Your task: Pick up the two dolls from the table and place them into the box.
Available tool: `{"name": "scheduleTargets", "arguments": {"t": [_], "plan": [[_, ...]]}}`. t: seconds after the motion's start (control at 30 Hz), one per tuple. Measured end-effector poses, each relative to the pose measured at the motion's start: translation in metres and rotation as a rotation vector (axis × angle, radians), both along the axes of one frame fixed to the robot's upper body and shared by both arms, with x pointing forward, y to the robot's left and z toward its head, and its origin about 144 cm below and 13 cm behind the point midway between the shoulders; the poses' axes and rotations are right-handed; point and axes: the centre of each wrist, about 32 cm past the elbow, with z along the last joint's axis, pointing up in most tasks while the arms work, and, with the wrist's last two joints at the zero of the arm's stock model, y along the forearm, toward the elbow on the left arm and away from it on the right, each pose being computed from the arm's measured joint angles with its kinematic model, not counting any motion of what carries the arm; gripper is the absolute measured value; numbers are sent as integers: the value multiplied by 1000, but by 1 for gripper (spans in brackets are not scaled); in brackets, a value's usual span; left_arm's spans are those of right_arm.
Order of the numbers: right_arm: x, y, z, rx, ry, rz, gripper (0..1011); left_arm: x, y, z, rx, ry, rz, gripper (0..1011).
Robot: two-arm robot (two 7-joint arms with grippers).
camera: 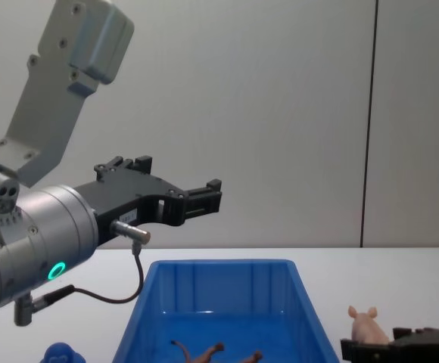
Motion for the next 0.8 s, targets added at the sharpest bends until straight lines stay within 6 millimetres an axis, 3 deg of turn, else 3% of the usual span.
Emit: {"name": "scheduleTargets", "arguments": {"t": [0.27,0.63,0.8], "plan": [[4,4,-4,-11,23,-8,755,0,0,0,0,0,0,1002],[5,6,-6,-29,33,-24,397,0,0,0,0,0,0,1002],[5,7,-5,-39,20,-30,371,0,0,0,0,0,0,1002]]}}
